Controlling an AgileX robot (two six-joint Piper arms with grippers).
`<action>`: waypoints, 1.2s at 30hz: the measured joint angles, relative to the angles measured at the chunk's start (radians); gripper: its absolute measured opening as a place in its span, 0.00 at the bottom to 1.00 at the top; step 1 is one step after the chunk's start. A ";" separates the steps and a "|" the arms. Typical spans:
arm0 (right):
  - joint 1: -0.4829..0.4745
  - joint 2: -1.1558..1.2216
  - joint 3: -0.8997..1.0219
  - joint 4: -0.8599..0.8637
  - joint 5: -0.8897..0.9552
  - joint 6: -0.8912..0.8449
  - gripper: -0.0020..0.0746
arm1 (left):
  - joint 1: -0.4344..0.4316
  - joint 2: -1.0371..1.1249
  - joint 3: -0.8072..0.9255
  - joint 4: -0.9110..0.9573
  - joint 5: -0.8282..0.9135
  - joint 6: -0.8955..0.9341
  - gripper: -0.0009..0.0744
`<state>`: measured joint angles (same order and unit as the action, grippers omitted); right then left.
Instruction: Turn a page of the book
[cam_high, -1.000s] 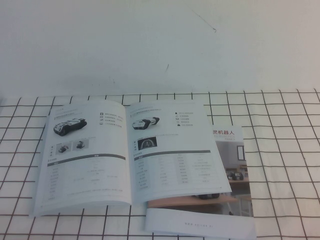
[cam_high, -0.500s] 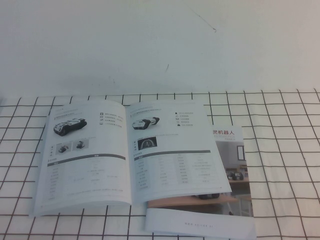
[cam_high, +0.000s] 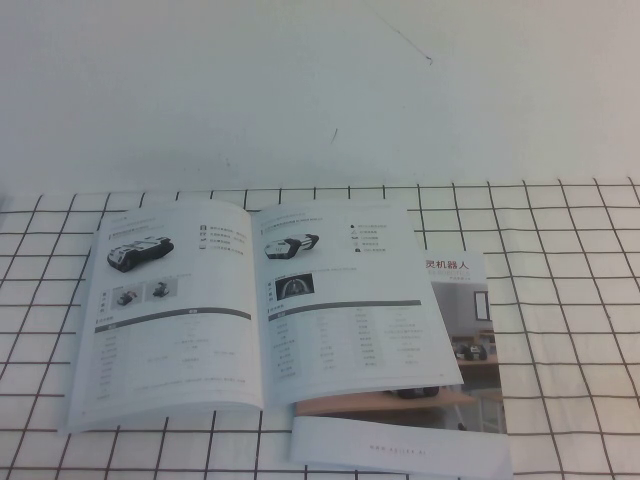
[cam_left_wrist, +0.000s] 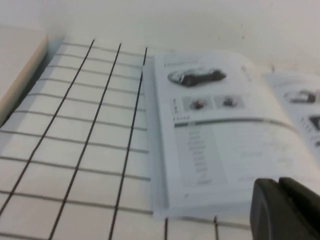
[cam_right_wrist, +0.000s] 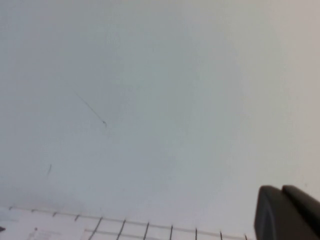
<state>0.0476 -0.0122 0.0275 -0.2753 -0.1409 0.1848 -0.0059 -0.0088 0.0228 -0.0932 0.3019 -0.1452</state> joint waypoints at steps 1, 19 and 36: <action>0.000 0.000 0.000 0.000 -0.030 0.000 0.02 | 0.000 0.000 0.000 -0.026 -0.033 -0.008 0.01; 0.000 0.000 0.000 -0.002 -0.320 -0.006 0.02 | 0.000 0.000 0.005 -0.201 -0.802 -0.371 0.01; 0.000 0.155 -0.544 0.331 -0.460 -0.125 0.02 | 0.000 0.109 -0.663 0.511 -0.574 -0.478 0.01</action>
<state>0.0476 0.1431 -0.5169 0.0558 -0.6008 0.0602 -0.0059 0.1004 -0.6404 0.4176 -0.2725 -0.6230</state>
